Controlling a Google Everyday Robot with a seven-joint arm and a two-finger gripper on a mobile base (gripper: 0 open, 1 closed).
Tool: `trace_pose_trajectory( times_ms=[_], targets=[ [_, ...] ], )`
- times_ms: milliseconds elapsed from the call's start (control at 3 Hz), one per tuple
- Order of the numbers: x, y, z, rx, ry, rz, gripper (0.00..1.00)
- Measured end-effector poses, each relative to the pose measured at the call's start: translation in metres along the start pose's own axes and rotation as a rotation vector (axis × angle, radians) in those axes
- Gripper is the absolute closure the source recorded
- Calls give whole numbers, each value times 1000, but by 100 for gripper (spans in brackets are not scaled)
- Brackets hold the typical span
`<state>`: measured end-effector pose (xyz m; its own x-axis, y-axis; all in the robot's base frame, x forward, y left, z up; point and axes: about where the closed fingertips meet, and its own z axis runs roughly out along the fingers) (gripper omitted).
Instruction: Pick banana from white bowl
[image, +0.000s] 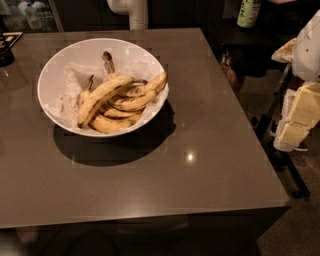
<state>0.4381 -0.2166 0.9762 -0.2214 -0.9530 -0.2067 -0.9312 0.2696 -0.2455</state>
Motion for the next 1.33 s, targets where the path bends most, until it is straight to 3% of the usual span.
trace_pose_trajectory(
  times_ms=[333, 667, 1000, 1333],
  targets=[
    [-4, 0, 0, 5, -2, -8, 0],
    [-40, 4, 9, -9, 9, -117, 0],
    [-90, 12, 23, -58, 18, -300, 0],
    [-90, 12, 23, -58, 18, -300, 0]
  ],
)
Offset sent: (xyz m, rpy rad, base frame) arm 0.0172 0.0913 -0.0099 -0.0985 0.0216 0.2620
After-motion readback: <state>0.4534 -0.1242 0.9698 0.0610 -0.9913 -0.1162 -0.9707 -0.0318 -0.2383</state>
